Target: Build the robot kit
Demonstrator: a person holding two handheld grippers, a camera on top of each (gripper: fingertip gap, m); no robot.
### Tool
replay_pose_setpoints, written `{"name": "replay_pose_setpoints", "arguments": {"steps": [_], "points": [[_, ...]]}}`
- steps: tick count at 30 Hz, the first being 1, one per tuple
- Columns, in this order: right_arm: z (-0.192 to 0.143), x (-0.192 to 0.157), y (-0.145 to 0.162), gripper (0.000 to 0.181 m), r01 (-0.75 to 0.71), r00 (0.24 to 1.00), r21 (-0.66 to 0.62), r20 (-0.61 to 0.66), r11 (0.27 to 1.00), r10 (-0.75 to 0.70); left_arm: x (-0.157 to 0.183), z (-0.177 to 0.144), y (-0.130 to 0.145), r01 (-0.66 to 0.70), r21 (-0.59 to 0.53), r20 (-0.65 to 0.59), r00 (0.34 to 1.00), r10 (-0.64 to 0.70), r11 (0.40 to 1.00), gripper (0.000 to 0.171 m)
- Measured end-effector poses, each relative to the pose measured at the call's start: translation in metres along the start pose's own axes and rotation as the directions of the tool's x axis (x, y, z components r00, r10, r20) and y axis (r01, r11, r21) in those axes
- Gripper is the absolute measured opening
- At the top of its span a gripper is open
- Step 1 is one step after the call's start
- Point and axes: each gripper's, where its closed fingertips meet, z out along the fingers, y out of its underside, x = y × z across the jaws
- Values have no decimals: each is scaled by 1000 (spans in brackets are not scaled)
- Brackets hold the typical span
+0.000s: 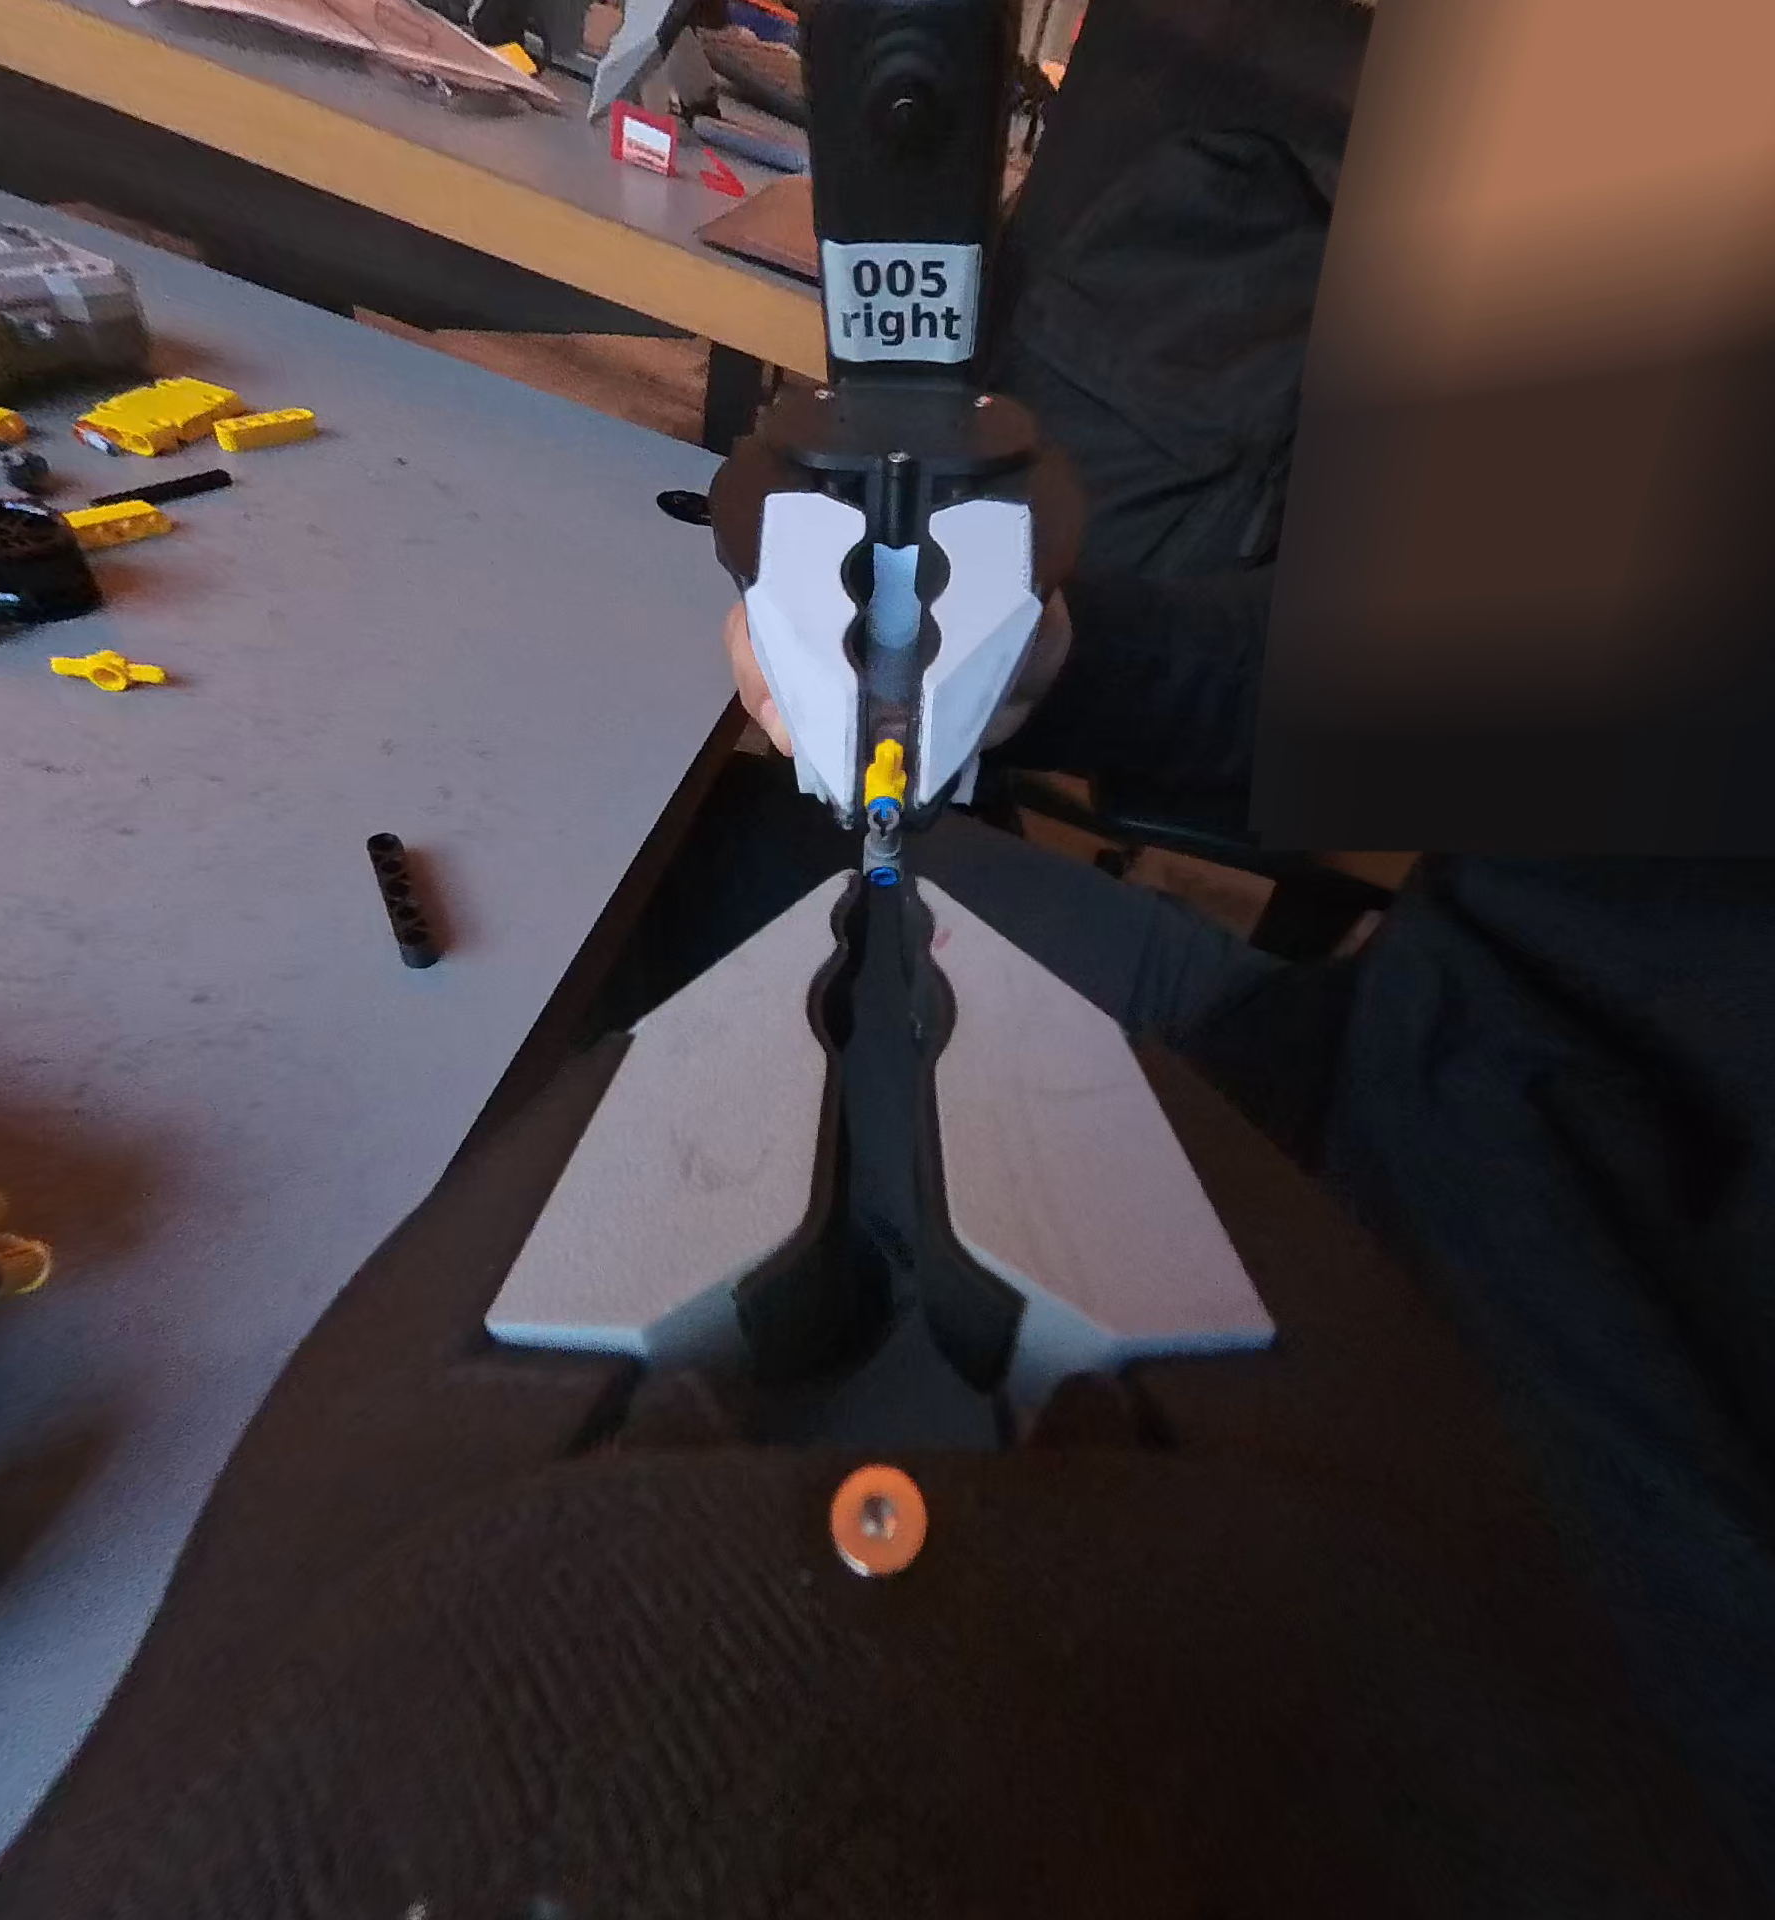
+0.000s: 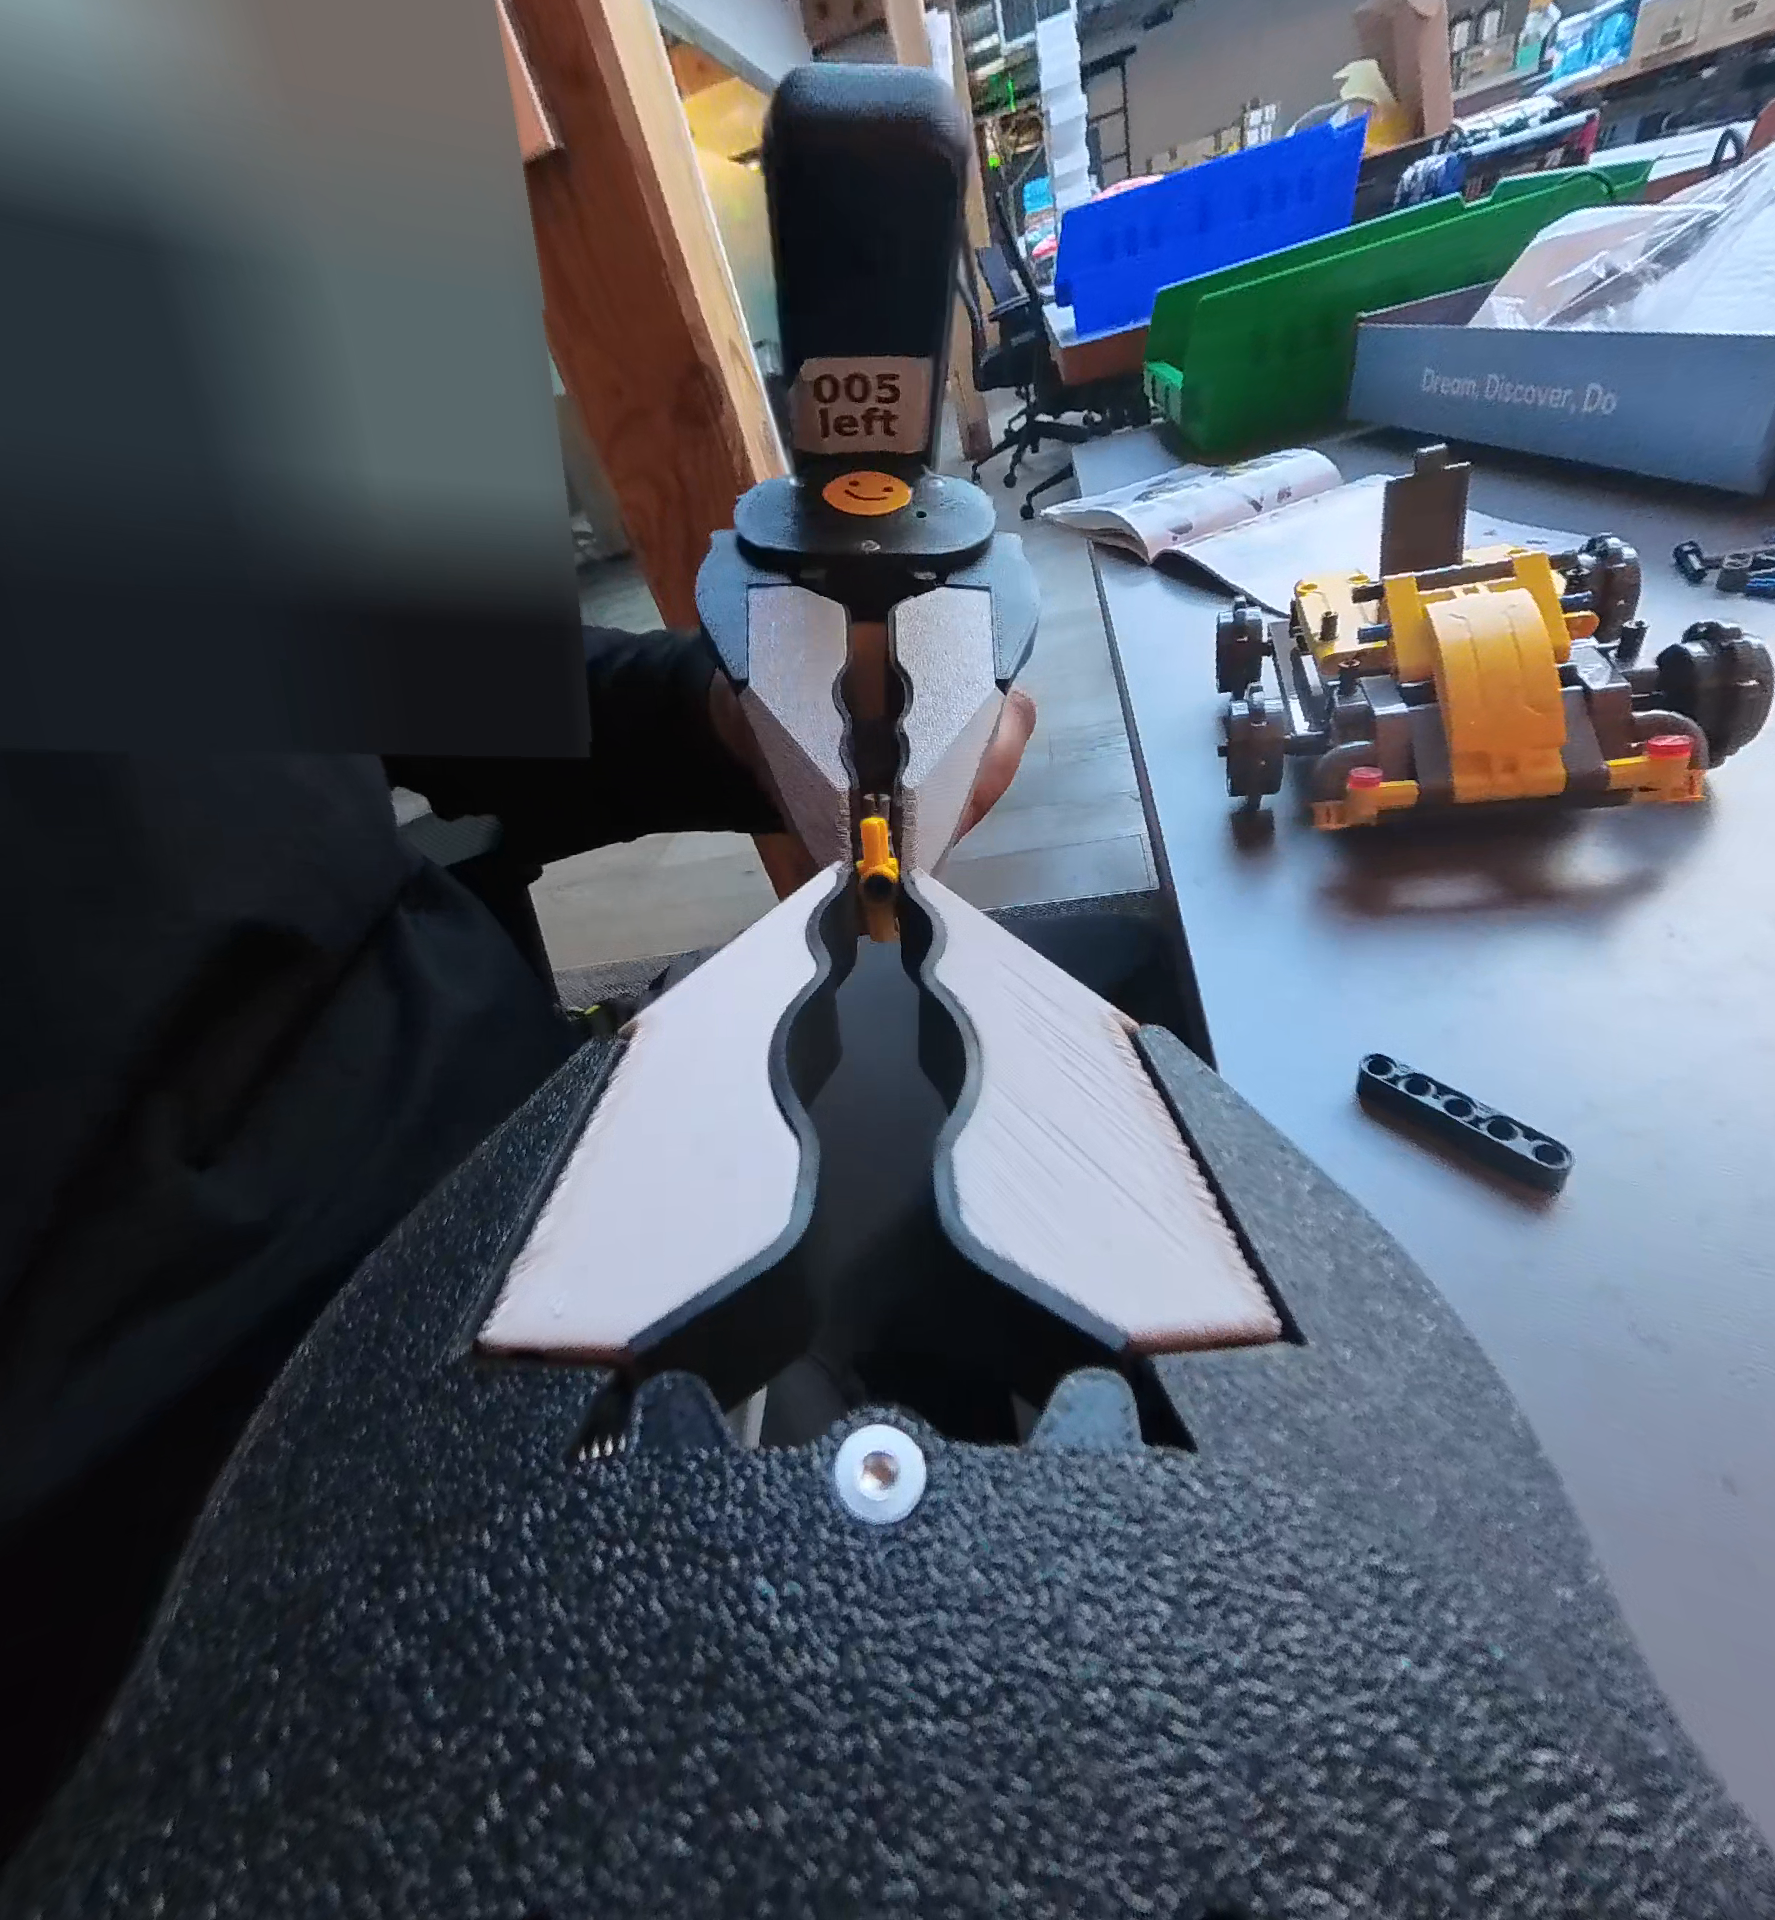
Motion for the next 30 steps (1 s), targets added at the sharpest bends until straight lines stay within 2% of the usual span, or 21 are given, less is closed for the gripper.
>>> {"name": "replay_pose_setpoints", "arguments": {"steps": [7,9,17,21,26,30], "points": [[2,-1,4,6,5,1000,-20,5,1000,-5,-2,0,0,57,5,-14,998,-57,998,20],[2,0,4,6,11,1000,-26,-5,1000,-12,0,1,0,49,3,-23,999,-49,999,5],[1,3,7,6,5,1000,-38,-13,999,-5,-3,-2,-2,37,8,0,999,-37,999,4],[2,6,9,6,-49,999,-40,-14,998,49,-6,-2,1,-90,-33,82,992,93,995,4],[2,8,13,6,-172,985,-33,30,985,173,-9,0,4,-276,-134,195,934,298,952,5],[3,10,16,6,-154,988,-49,5,987,154,-13,1,8,-325,-198,233,901,366,925,5]]}}
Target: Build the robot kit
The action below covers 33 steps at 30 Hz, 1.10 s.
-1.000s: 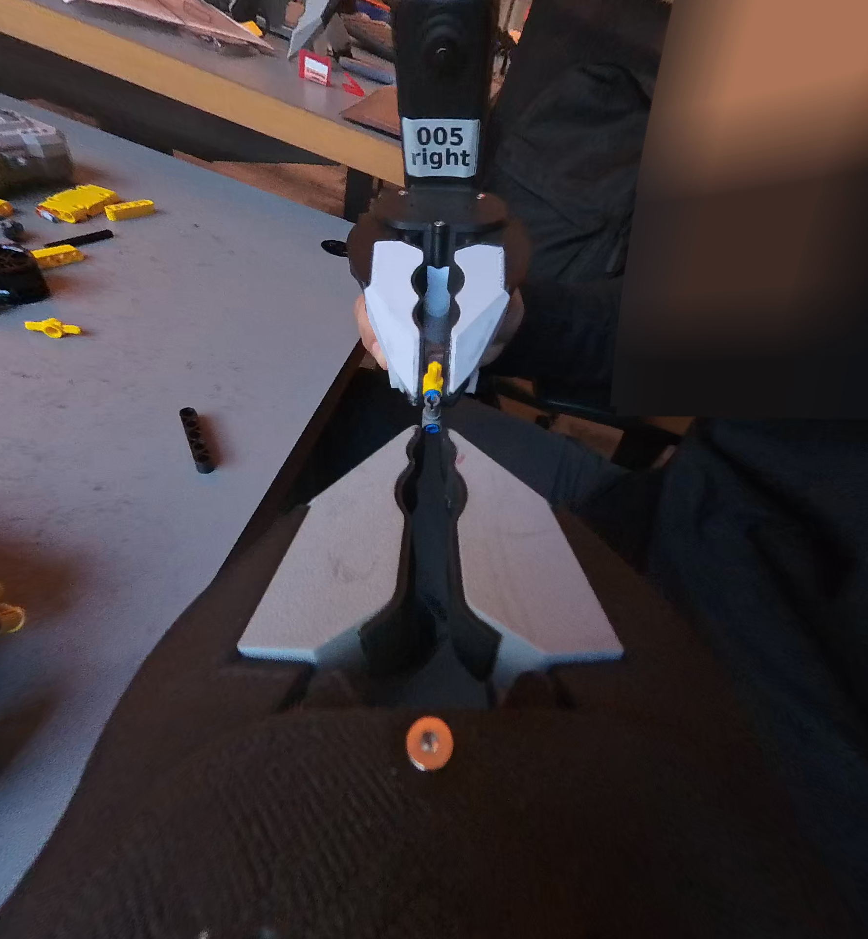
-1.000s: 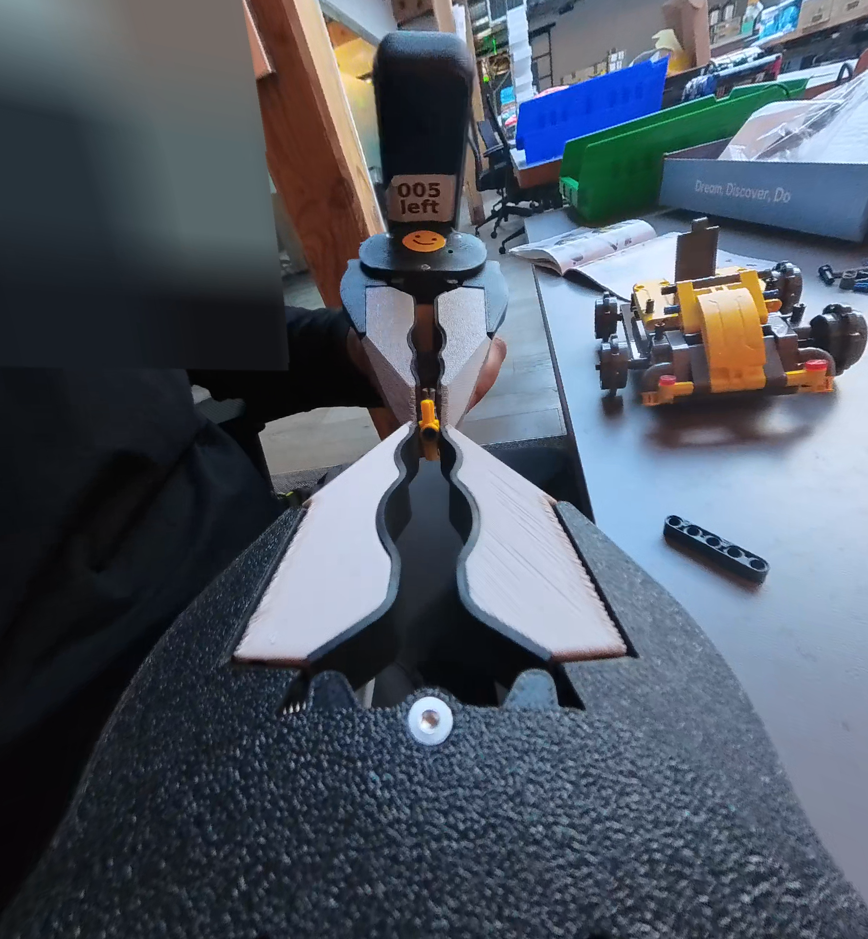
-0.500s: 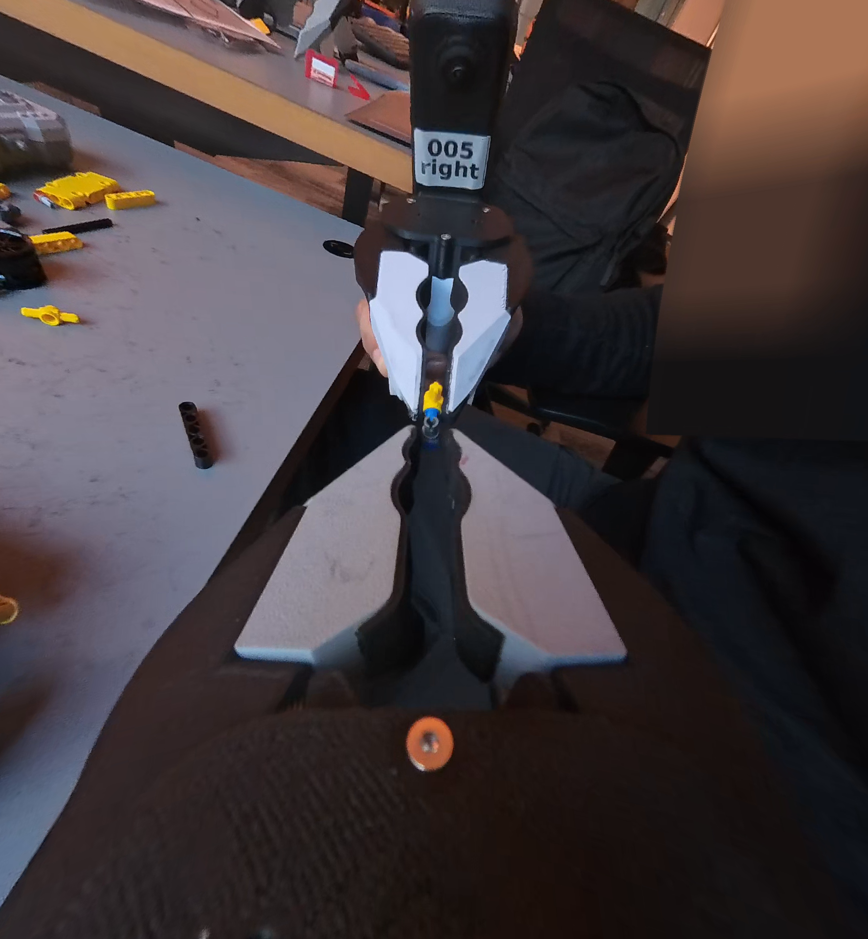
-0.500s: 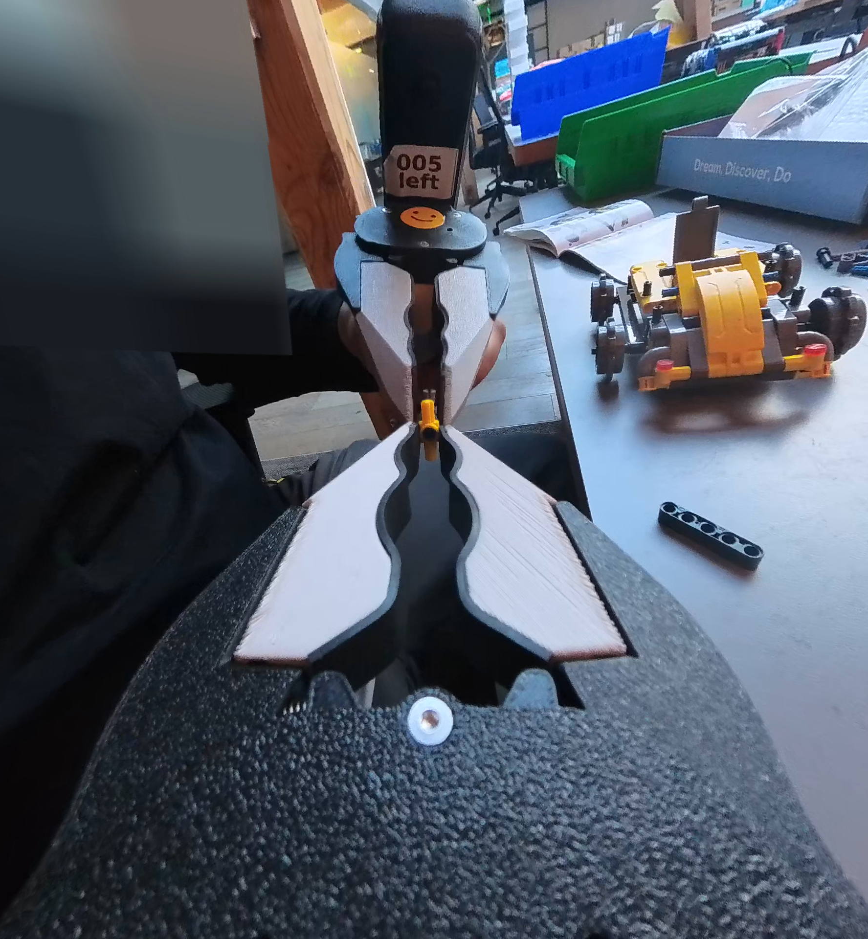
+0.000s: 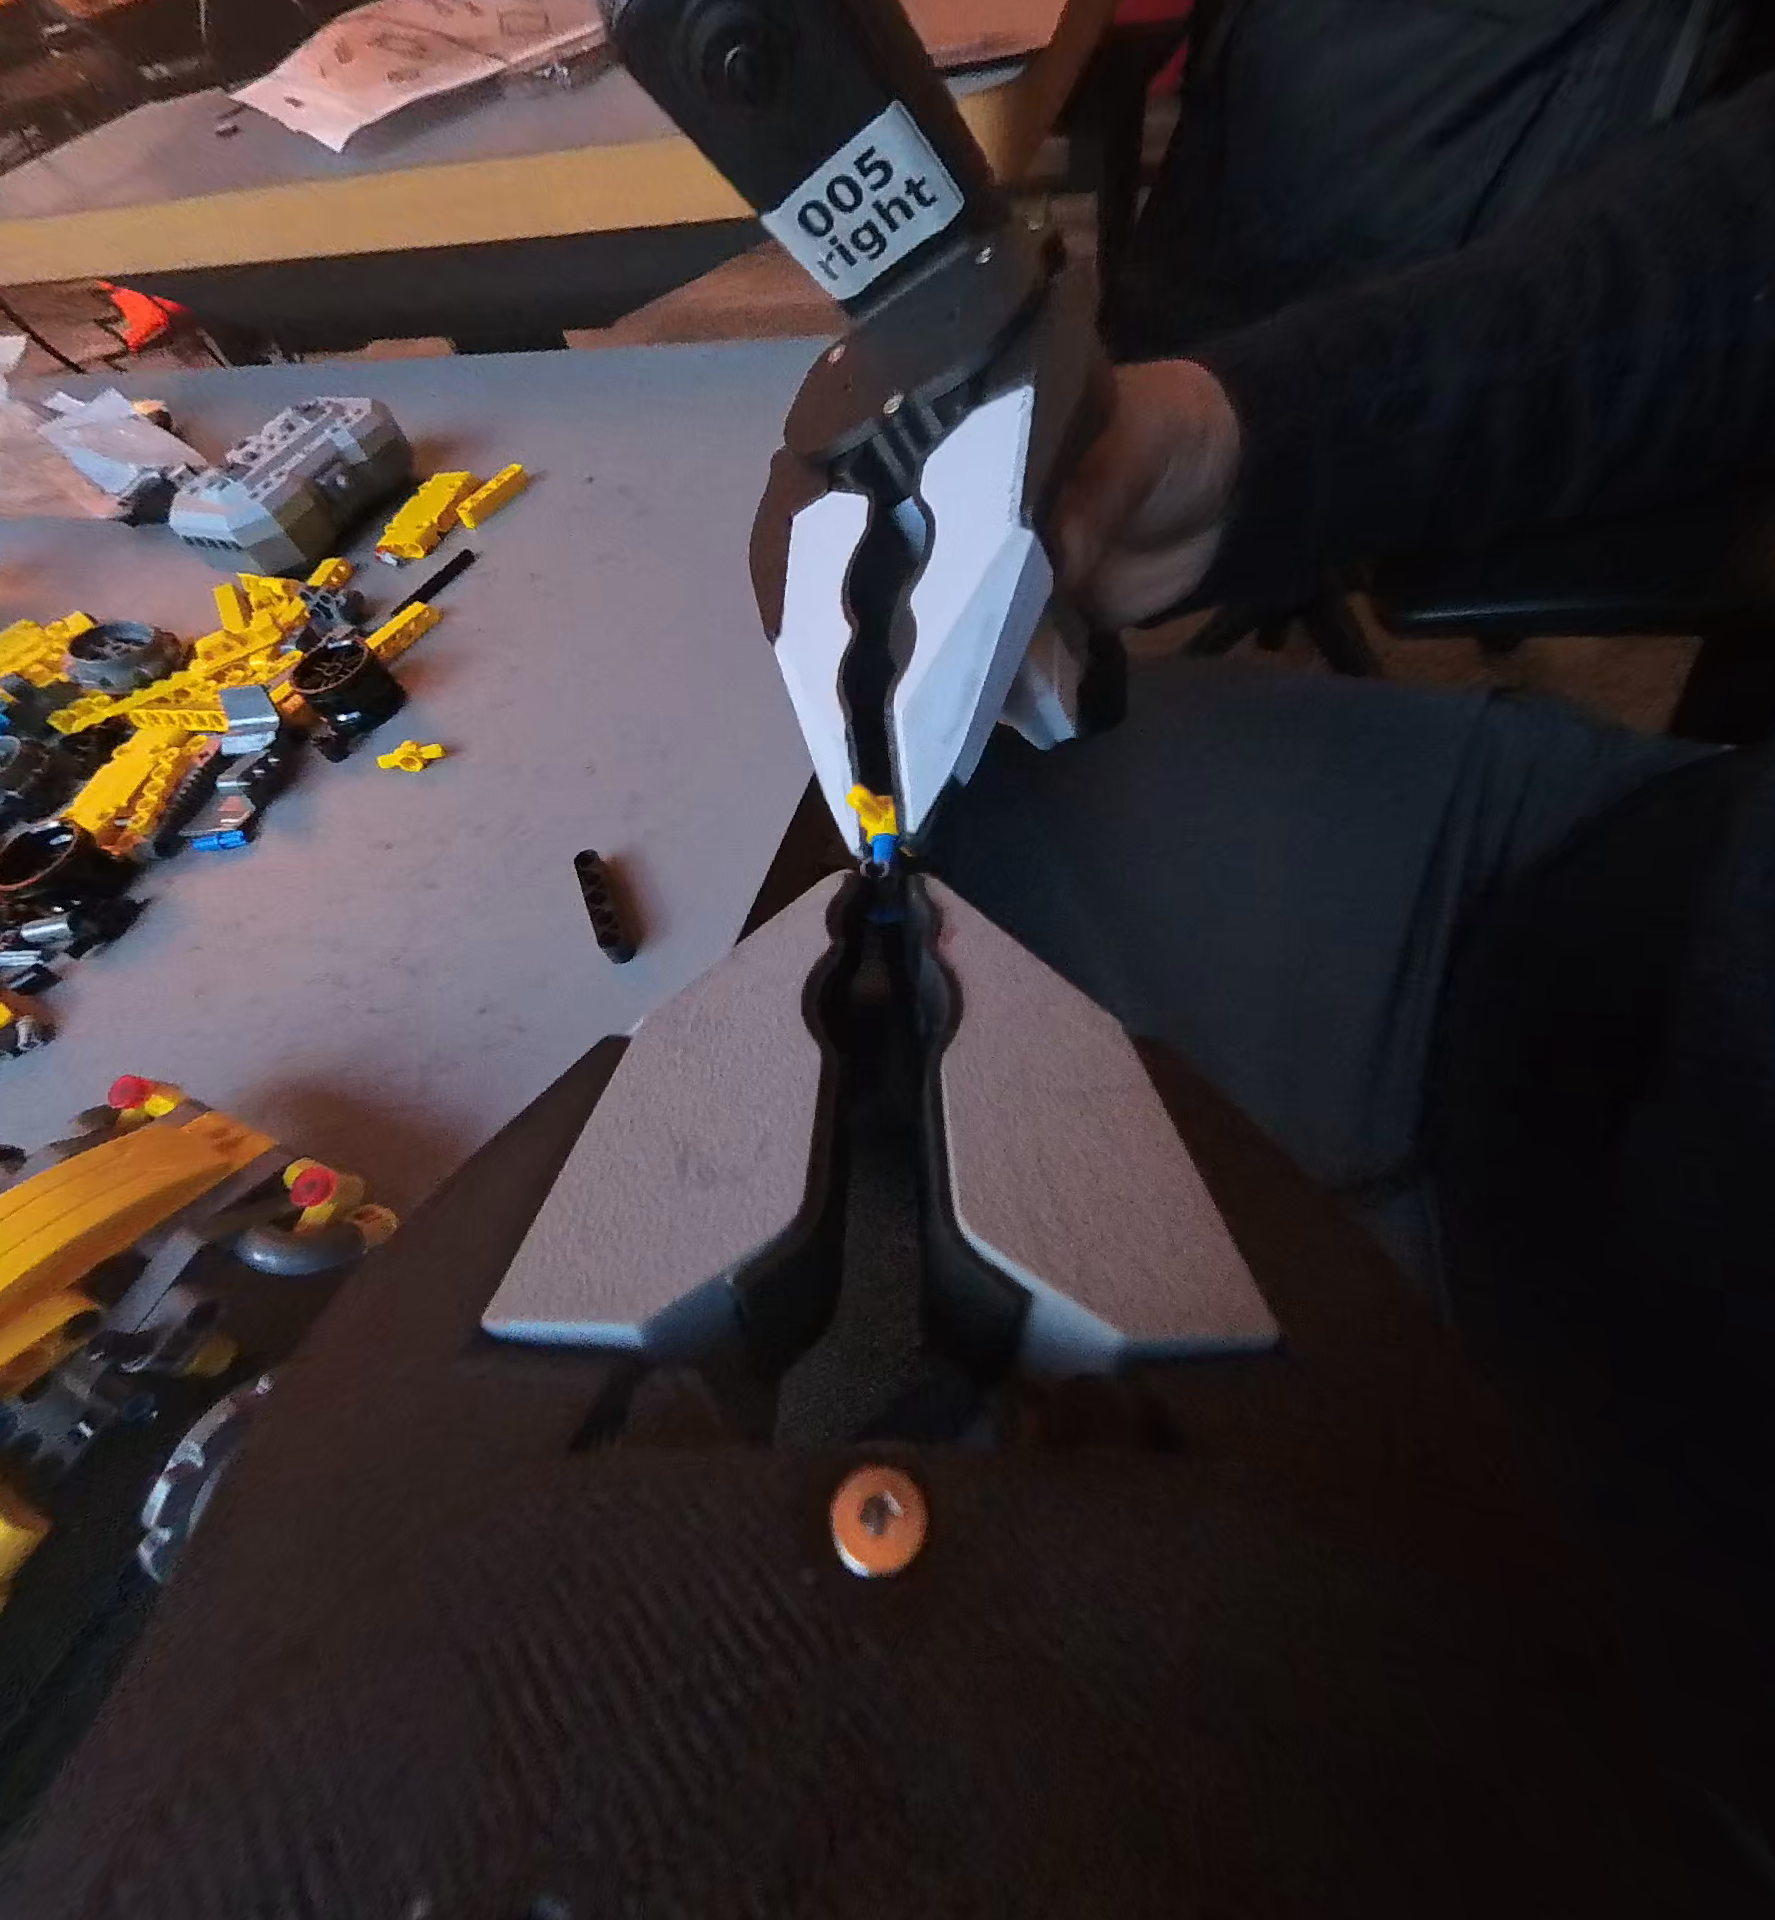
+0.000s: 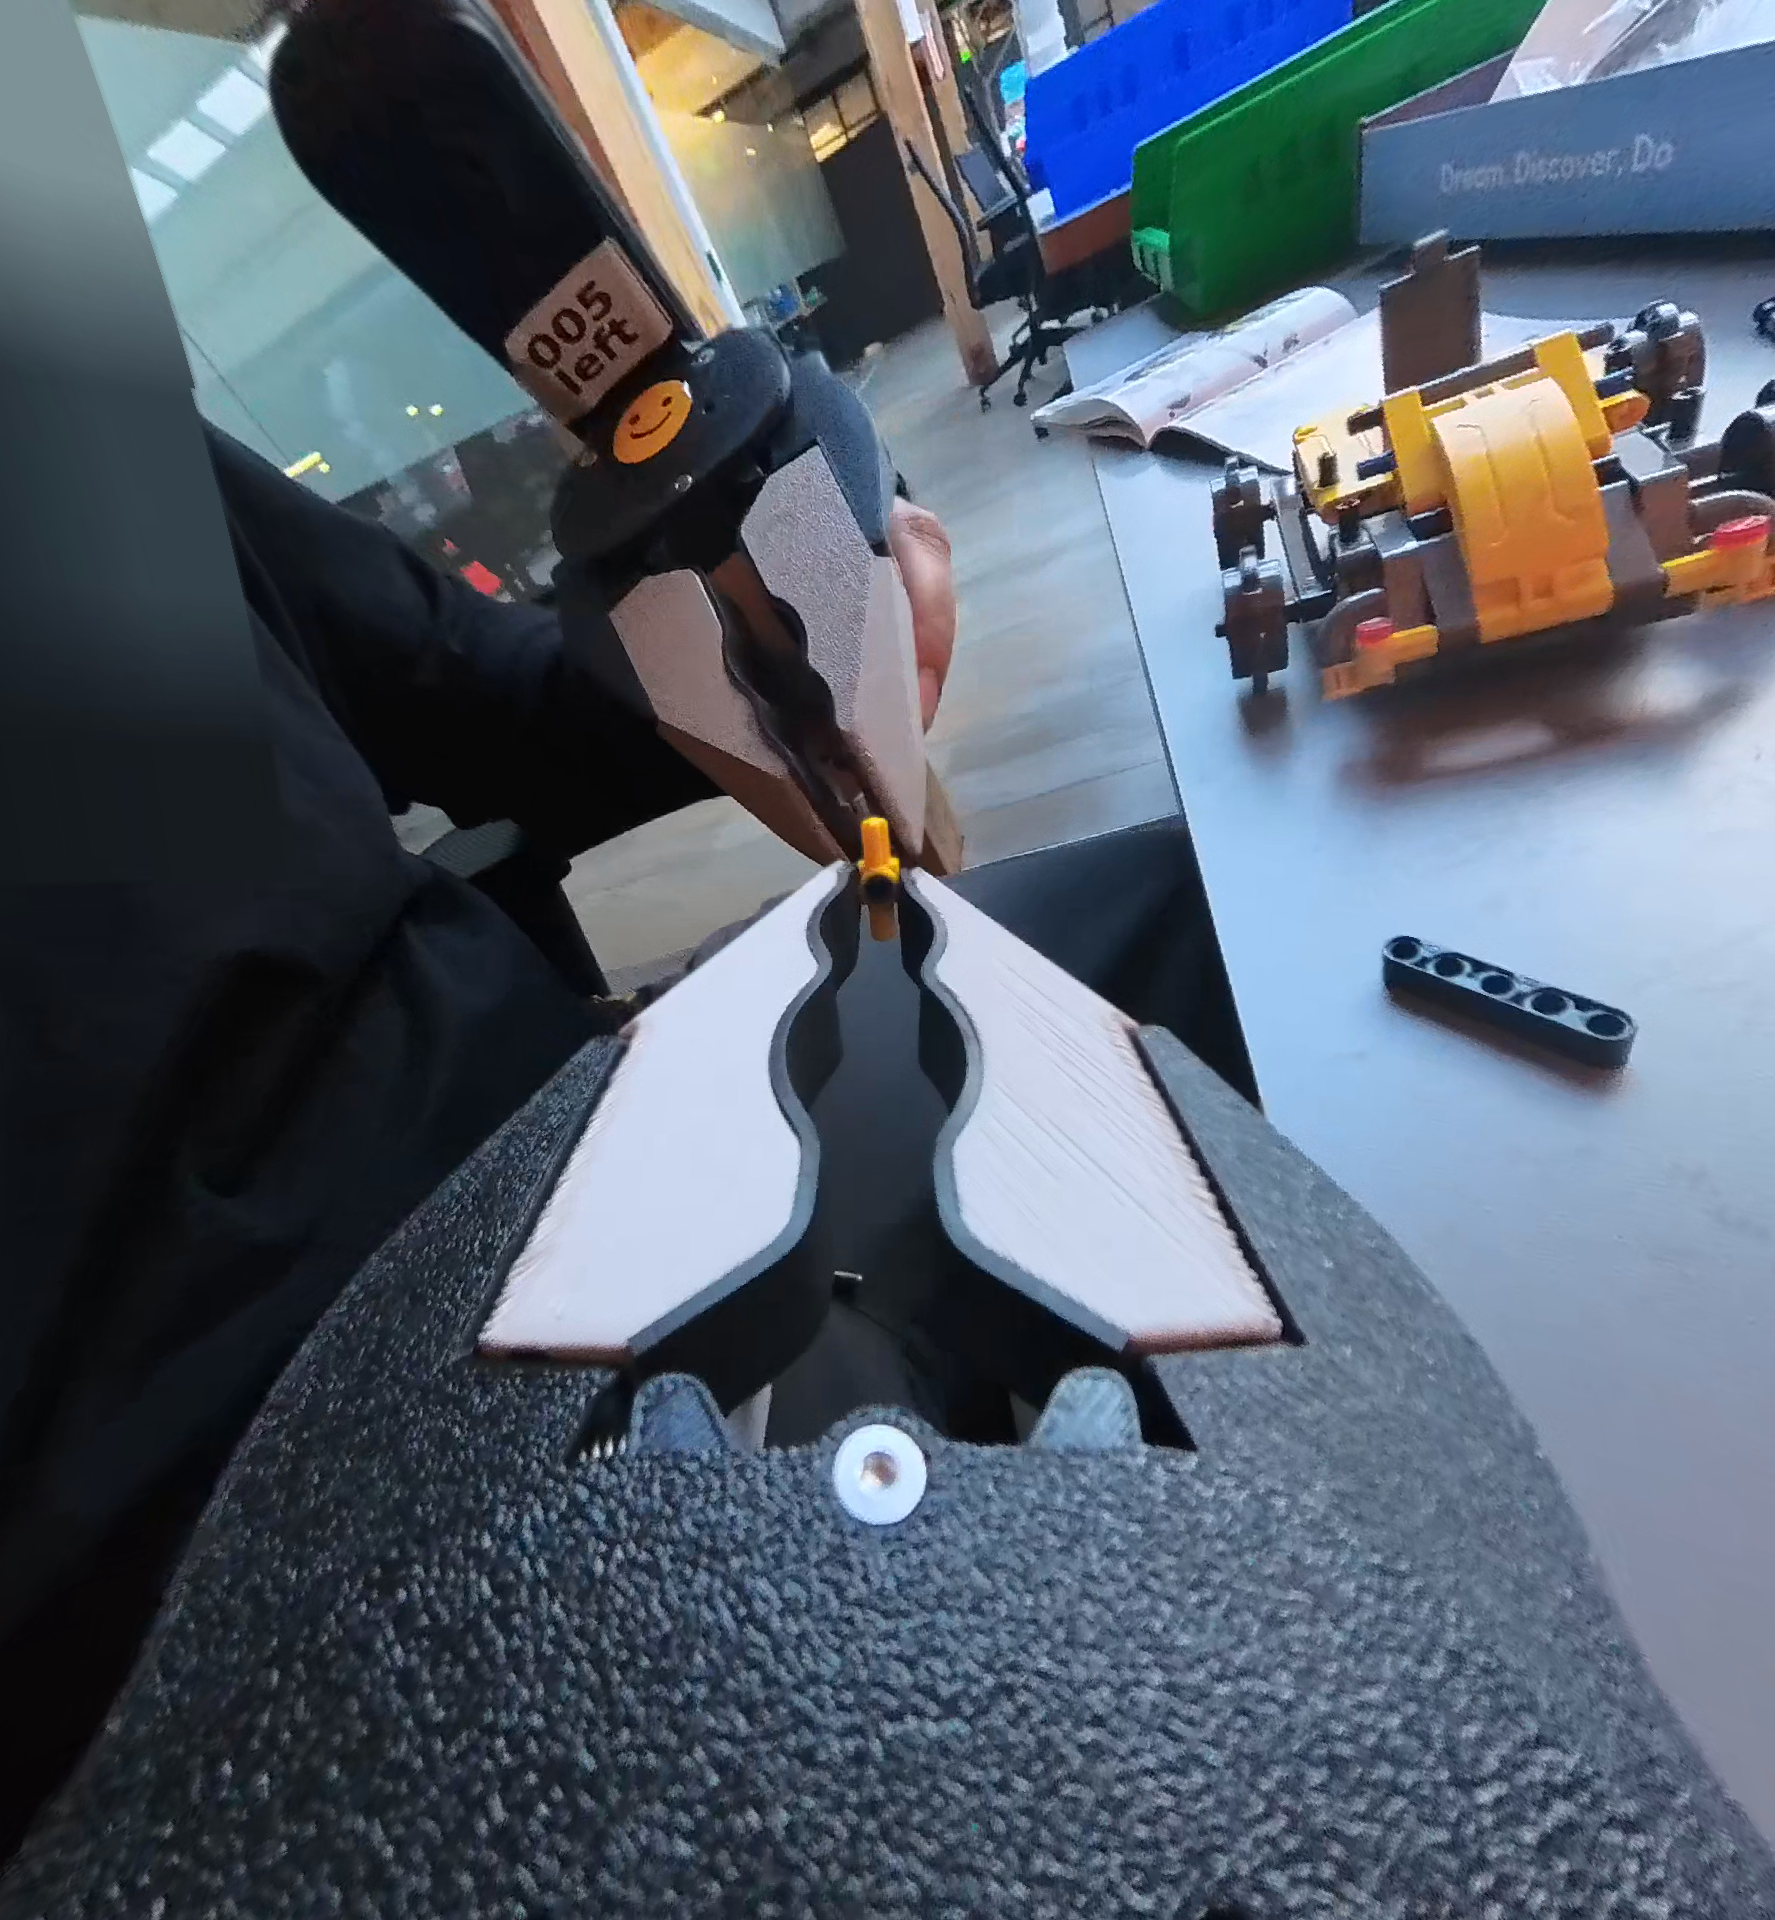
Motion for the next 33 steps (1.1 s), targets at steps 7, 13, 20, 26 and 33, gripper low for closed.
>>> {"name": "replay_pose_setpoints", "arguments": {"steps": [7,13,20,26,33], "points": [[4,6,8,6,35,998,-31,-41,999,-36,-2,6,8,8,-39,25,1000,-7,999,4],[2,5,2,6,-17,1000,41,11,999,17,-4,5,2,-14,3,30,999,14,1000,4],[-8,-4,-13,6,75,996,128,34,989,-79,-4,-3,2,-27,6,10,1000,27,1000,13],[-8,-3,-10,6,71,996,113,38,991,-76,-3,-4,-6,-5,39,8,1000,5,999,10],[-1,-2,1,6,69,997,60,37,996,-71,2,1,-2,-16,17,-8,1000,17,1000,5]]}}
